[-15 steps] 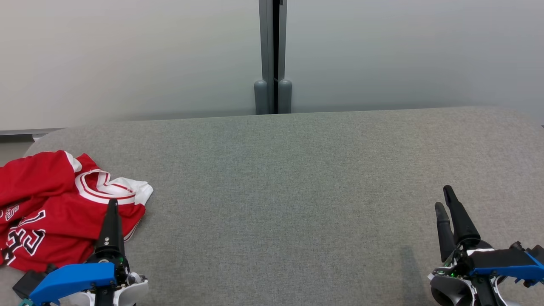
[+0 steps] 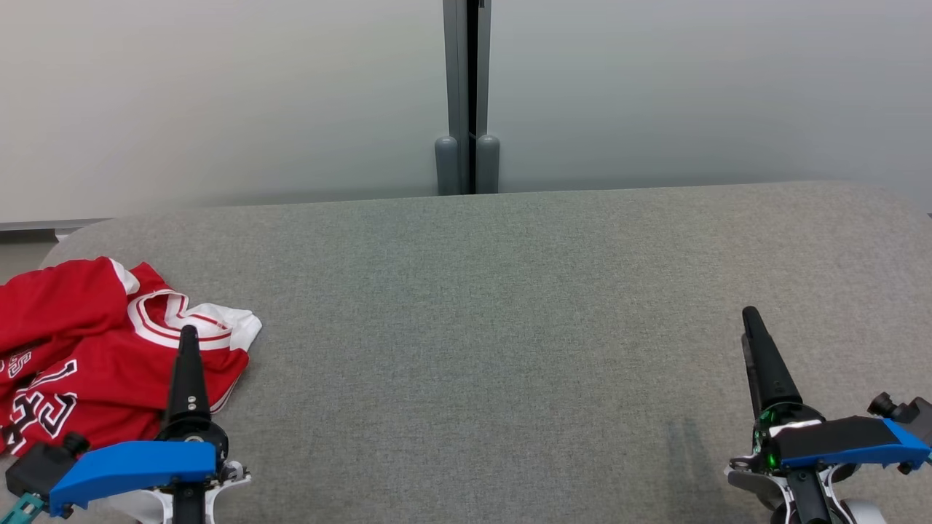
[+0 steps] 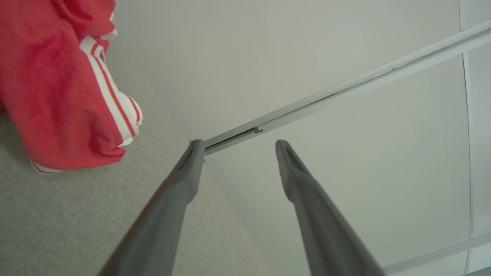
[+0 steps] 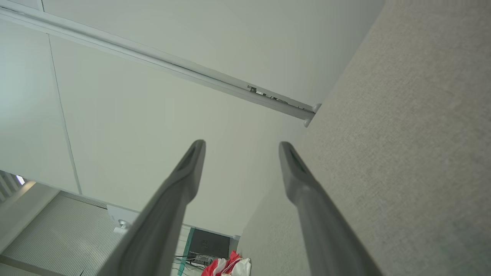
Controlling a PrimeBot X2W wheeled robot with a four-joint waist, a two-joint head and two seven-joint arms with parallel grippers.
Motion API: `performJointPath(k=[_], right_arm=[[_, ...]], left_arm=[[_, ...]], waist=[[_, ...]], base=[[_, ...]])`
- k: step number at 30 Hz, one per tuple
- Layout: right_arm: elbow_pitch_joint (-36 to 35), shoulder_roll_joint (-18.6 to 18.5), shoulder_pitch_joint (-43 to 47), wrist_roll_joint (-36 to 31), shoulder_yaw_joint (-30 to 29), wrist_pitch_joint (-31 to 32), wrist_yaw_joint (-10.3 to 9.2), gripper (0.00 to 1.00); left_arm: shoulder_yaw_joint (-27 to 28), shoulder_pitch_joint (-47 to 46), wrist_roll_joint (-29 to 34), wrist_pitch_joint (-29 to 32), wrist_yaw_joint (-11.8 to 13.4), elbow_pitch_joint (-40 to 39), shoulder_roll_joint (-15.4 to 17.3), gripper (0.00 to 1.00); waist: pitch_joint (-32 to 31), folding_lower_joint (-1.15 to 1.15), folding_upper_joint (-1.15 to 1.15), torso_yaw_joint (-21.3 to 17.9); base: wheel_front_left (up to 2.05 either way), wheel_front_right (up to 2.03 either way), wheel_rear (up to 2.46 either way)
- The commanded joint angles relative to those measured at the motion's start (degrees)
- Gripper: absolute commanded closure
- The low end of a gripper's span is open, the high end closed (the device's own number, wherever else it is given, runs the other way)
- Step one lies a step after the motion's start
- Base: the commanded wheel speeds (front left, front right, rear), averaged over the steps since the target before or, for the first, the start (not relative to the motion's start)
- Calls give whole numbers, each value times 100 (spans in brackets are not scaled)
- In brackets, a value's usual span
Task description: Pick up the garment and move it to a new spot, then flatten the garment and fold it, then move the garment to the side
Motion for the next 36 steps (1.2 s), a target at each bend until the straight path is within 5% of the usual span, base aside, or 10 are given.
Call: performJointPath(k=[1,19,36], right_arm=[[-117,-61,-175,-163,34,-53,8,0],[163,-144,-209,-2181,201,-401,9,0],[89,-73,-279,-3838,146,-676,11,0]], left_arm=[[-9,-154,193,-42,-3,-108,42,0],[-231,-112,2734,-384,92,-55,57,0],[-428,-129,4155,-663,248,66,152,0]], waist=[[1,0,0,-3],[-2,0,0,7],[-22,0,0,-2]], base=[[0,0,0],[0,0,0],[0,0,0]])
